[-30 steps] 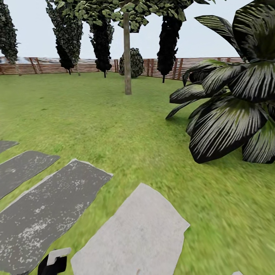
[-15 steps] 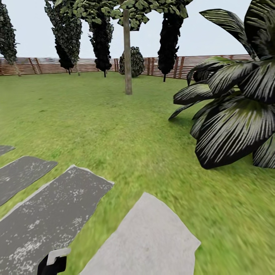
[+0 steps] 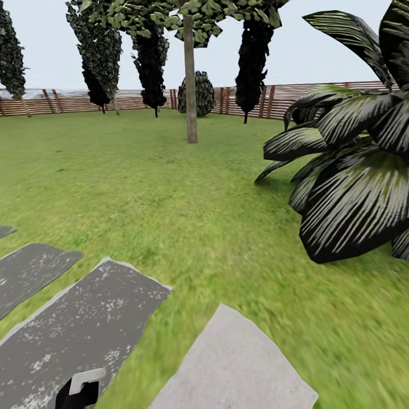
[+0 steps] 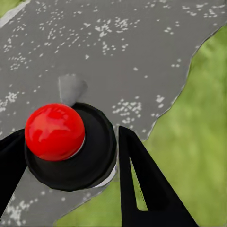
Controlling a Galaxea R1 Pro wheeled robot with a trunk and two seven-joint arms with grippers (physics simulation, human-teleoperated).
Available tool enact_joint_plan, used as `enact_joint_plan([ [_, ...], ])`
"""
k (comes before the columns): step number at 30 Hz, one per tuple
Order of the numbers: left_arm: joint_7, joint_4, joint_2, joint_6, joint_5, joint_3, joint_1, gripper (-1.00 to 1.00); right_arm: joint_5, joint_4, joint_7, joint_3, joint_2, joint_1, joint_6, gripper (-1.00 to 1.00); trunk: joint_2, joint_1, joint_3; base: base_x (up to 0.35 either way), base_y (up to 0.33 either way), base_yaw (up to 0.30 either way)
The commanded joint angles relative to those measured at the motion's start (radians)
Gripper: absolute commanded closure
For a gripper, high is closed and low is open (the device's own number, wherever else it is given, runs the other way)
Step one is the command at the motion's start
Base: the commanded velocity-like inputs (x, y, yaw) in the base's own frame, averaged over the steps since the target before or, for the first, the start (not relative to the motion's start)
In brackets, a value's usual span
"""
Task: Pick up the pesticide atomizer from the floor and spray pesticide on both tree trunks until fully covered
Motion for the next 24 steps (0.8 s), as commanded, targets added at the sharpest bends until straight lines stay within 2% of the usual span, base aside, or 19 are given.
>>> enact_joint_plan([
  [1,0.0,0.001,0.0,-0.004,0.006,-0.001,-0.001,1.0,0.011,0.001,-0.007,-0.005,0.0,-0.001,-0.002,-1.0,0.0,0.0,-0.001,0.322,0.093,0.0],
  [24,0.0,0.001,-0.001,-0.004,0.006,-0.001,-0.001,1.0,0.011,0.001,-0.007,-0.005,0.0,-0.001,-0.002,-1.0,0.0,0.0,-0.001,0.322,0.093,0.0],
])
